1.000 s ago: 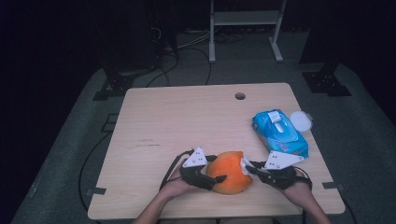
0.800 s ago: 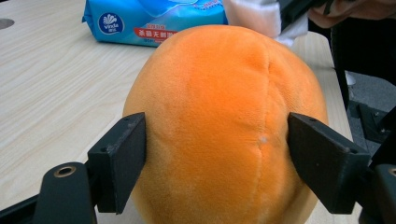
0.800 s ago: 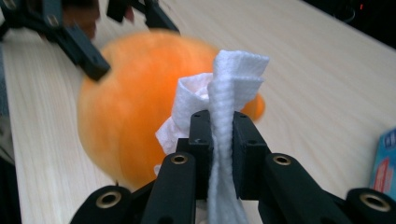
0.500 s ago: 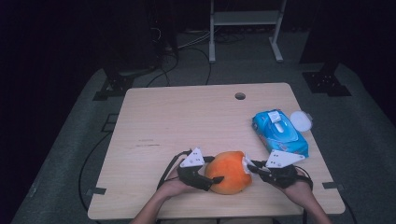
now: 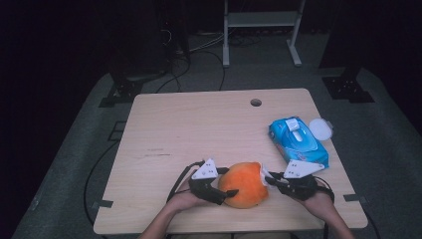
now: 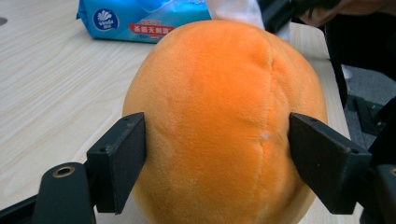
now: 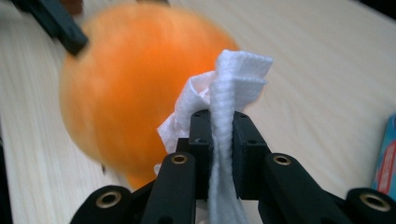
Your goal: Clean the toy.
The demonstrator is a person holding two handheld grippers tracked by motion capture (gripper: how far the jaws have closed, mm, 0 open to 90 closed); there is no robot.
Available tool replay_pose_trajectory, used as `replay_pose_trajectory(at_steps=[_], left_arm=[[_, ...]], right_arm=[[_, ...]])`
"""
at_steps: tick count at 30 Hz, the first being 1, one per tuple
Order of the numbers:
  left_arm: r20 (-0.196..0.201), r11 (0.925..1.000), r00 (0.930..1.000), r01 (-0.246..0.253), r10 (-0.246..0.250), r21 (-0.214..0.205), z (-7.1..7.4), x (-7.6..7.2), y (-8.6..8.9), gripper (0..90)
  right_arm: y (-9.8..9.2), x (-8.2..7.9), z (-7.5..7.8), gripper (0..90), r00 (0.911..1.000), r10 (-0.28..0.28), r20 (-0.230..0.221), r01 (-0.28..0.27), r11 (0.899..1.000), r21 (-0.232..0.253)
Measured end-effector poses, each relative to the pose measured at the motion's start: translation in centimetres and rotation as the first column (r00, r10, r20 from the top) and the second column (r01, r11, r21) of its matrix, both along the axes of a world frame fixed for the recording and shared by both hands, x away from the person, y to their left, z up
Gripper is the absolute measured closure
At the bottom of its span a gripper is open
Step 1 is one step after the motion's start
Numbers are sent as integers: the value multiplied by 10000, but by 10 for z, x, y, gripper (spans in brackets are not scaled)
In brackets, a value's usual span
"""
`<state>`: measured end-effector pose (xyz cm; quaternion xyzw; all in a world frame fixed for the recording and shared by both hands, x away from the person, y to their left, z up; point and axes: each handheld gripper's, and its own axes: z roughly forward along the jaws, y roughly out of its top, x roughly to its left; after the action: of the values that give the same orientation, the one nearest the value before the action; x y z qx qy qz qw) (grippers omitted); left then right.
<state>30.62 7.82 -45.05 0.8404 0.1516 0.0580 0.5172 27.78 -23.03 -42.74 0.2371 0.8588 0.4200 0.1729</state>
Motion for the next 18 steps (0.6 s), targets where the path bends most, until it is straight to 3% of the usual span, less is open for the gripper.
replay_pose_trajectory(at_steps=[2,4,6,8,11,14,18], left_arm=[[21,10000,10000,-14,14,-13,0,-1,0,213],[105,10000,9999,10,-11,83,0,-2,-2,210],[200,9999,9997,112,-114,106,0,-4,-5,208],[408,9994,9987,289,-297,188,-1,-7,-8,208],[350,9995,9990,266,-271,160,-1,-7,-8,208],[292,9996,9993,250,-254,131,0,-5,-6,207],[198,9999,9997,141,-141,39,-1,-5,-6,206]], right_arm=[[-3,0,-5,790,9998,-94,-153,91,9997,-224],[-3,0,-3,790,9999,-101,-98,100,9998,-157],[0,0,4,790,9998,-110,159,110,9999,-9],[5,0,13,790,9992,-8,390,-14,9984,569],[8,1,14,790,9991,23,429,-44,9989,476],[4,3,8,790,9998,5,179,-13,9990,446],[-4,4,-4,790,9995,-207,-225,207,9998,-17]])
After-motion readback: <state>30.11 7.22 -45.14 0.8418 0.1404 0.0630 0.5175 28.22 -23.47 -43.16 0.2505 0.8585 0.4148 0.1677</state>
